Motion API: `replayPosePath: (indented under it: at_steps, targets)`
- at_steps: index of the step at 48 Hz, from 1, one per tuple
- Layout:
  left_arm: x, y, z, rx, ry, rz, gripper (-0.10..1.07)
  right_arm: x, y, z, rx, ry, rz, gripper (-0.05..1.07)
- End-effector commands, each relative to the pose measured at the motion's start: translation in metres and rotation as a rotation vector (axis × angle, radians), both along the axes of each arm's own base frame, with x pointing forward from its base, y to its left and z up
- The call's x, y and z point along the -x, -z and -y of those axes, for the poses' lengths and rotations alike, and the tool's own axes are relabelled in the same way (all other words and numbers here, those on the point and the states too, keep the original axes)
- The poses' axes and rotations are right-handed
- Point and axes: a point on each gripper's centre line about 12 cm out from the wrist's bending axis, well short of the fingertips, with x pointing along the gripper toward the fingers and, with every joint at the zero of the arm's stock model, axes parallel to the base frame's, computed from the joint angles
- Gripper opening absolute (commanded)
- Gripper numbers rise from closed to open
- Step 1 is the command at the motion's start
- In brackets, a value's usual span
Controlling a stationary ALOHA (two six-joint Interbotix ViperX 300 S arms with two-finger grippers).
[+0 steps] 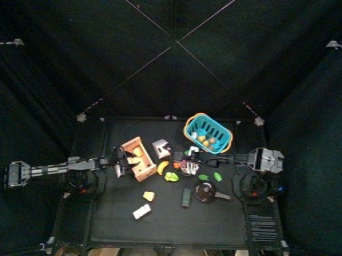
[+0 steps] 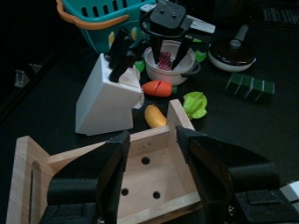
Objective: Grab salmon sushi
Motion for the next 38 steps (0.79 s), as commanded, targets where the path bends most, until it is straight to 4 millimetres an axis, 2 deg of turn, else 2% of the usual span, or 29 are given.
replayPosePath:
  at_steps: [1,38]
  targets:
    - [-0.002,-0.005,-0.001,-0.008,-0.002,0.018,0.84,-0.008,-0.024,0.0,0.02,-0.004,0.069,0.61]
    - [-0.002,-0.004,-0.001,-0.008,-0.002,0.015,0.84,-0.008,-0.062,-0.004,0.056,-0.019,0.128,0.61]
